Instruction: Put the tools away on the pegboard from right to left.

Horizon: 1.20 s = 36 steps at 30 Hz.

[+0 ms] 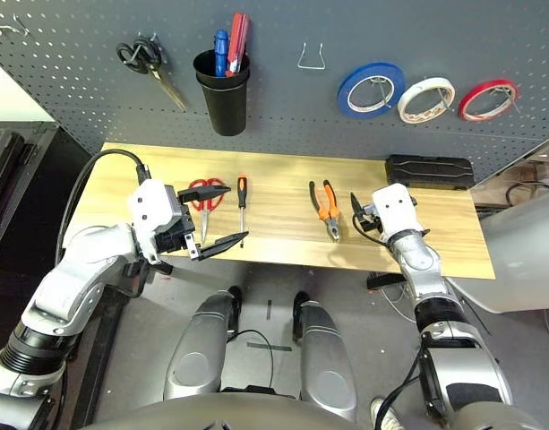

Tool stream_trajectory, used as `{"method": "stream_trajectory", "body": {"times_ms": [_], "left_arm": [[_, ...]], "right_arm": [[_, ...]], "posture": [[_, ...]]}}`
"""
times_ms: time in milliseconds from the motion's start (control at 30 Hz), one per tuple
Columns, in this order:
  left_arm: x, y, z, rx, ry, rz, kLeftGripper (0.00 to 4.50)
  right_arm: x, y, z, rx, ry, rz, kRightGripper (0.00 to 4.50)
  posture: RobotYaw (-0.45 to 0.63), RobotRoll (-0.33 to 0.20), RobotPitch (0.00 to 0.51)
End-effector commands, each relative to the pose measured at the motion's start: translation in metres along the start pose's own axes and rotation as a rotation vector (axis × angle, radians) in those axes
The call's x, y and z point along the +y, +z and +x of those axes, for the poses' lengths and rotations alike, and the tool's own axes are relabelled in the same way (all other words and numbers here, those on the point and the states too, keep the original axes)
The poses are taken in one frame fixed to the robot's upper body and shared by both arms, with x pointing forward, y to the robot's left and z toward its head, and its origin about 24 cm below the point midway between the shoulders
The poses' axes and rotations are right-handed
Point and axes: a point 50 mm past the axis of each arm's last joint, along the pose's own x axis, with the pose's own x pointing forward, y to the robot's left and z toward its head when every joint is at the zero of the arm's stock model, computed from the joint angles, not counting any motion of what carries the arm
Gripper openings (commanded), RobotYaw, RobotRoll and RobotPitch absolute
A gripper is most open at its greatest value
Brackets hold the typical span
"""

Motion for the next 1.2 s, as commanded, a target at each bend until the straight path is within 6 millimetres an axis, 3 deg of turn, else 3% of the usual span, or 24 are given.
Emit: {"method": "stream_trajectory", "body": {"times_ms": [33, 400, 633, 1200], "left_arm": [[-0.003, -0.014, -0.001, 0.105, -0.036, 0.002, 4.50], [0.000, -0.026, -0.004, 0.234, -0.057, 0.013, 4.50], [0.002, -0.028, -0.005, 0.268, -0.064, 0.020, 4.50], [0.004, -0.029, -0.007, 0.308, -0.057, 0.035, 4.50]], "right_arm": [[0.009, -0.005, -0.001, 0.131, 0.038, 0.094, 4.46], [0.032, 0.009, 0.009, 0.455, 0.115, 0.291, 4.46], [0.041, 0.019, 0.030, 0.606, 0.092, 0.342, 4.46], [0.059, 0.018, 0.061, 0.734, 0.068, 0.339, 4.46]], "posture": [[0.33, 0.000, 0.252], [0.33, 0.000, 0.264], [0.33, 0.000, 0.270], [0.35, 0.000, 0.280]]}}
